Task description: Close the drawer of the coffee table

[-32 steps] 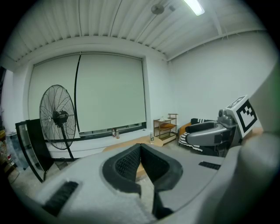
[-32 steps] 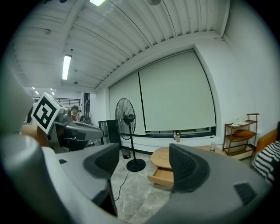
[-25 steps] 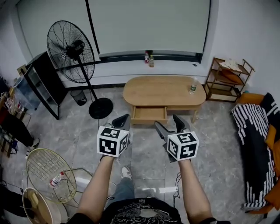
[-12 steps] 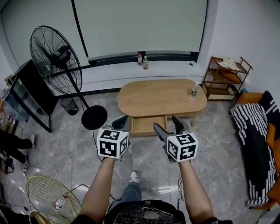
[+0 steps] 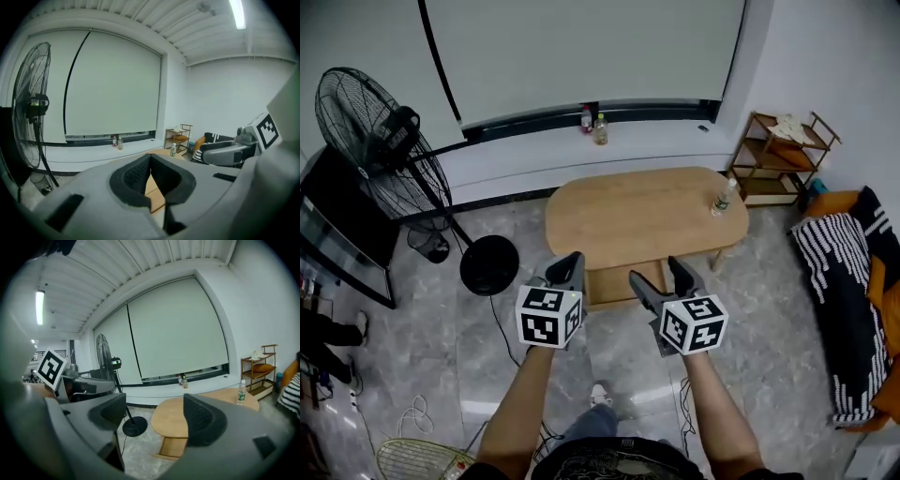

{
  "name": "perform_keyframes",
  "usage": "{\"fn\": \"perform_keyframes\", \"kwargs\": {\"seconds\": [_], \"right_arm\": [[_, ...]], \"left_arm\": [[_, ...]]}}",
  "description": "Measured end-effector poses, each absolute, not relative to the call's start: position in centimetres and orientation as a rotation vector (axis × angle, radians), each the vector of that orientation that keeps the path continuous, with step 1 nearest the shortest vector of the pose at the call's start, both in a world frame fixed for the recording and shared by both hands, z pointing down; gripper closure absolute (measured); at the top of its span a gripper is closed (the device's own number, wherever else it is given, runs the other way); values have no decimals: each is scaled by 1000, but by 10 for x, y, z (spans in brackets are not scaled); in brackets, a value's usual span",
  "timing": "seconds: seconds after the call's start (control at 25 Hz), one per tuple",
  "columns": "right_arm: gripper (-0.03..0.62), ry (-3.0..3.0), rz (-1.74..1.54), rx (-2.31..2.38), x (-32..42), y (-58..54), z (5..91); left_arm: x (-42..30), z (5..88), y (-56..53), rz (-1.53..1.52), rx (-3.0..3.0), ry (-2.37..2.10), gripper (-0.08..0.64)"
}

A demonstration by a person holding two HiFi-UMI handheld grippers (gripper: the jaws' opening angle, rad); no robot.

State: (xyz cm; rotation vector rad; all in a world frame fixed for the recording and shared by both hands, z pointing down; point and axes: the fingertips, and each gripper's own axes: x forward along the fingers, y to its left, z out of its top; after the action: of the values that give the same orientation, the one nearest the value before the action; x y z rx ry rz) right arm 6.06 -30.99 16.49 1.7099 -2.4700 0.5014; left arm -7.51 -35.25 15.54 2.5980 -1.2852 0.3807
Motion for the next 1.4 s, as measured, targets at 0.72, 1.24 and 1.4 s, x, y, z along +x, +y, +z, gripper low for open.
{"fn": "perform_keyframes", "kwargs": {"seconds": [0.72, 1.24, 1.4], "right_arm": [[221, -2482, 789, 1732, 87, -345, 299], [219, -2565, 918, 1535, 115, -345, 442], [219, -2590, 946, 1510, 107, -344, 486]], "left_arm": [[-49, 277, -402, 425, 2559, -1219, 557], [-10, 393, -374, 540, 2518, -1277, 557], [-15, 438, -364, 572, 2491, -1285, 557]]}}
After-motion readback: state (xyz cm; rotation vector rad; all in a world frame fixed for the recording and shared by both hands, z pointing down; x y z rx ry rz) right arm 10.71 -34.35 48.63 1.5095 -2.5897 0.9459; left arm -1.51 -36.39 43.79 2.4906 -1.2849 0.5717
